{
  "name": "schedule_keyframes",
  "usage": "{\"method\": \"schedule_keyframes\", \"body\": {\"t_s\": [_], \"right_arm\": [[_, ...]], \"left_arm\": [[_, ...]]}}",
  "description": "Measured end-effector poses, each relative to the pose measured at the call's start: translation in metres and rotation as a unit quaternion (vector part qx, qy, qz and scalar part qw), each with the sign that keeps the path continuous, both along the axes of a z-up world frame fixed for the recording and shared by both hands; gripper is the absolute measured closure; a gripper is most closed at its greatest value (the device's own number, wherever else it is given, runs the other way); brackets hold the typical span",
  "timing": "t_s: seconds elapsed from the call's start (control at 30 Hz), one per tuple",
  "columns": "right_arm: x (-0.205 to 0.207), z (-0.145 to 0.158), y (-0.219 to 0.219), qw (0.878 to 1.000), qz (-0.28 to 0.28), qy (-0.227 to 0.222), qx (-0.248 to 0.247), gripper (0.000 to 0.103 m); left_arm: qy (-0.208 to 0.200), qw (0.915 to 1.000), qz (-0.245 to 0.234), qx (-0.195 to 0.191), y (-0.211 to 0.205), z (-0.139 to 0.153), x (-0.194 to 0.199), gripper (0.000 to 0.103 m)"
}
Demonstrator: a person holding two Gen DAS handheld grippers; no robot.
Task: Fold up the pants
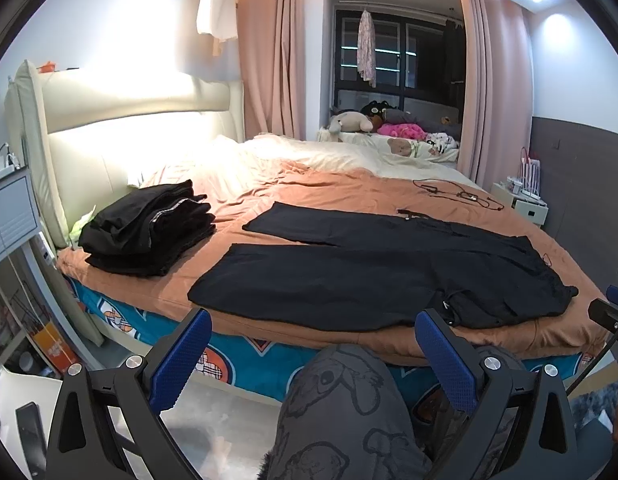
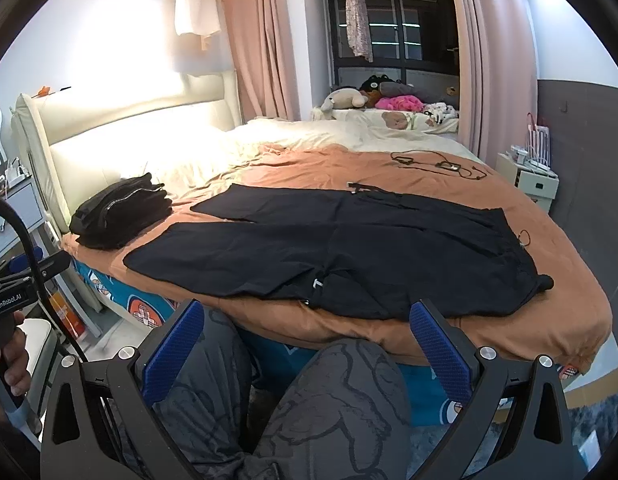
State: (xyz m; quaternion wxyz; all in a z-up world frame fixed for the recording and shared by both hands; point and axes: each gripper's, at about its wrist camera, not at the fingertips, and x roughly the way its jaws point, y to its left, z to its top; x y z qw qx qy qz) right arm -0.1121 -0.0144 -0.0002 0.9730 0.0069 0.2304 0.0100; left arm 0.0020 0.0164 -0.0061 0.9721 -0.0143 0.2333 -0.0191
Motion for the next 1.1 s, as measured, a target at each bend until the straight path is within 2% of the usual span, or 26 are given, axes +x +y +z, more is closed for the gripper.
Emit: {"method": "schedule_keyframes", "body": {"t_s": [0.3,0.57,1.1], "right_arm": [[0.012,0.003,-0.010,1.000,-0.012,0.005,0.004,0.000],[0.032,-0.002,-0.032,0.999,-0.042,0.015,0.018,0.000],[0.080,-0.022,-0.074,0.990,-0.118,0.054,0.059,0.000]], "left_arm": [[0.005,0.9999,0.009,0.011,0.005,-0.001,0.027,0.000],[0.035,0.9990,0.023,0.016,0.019,-0.016,0.063,0.000],[0.098,0.9928,0.036,-0.058,0.080,-0.071,0.130,0.001]]}}
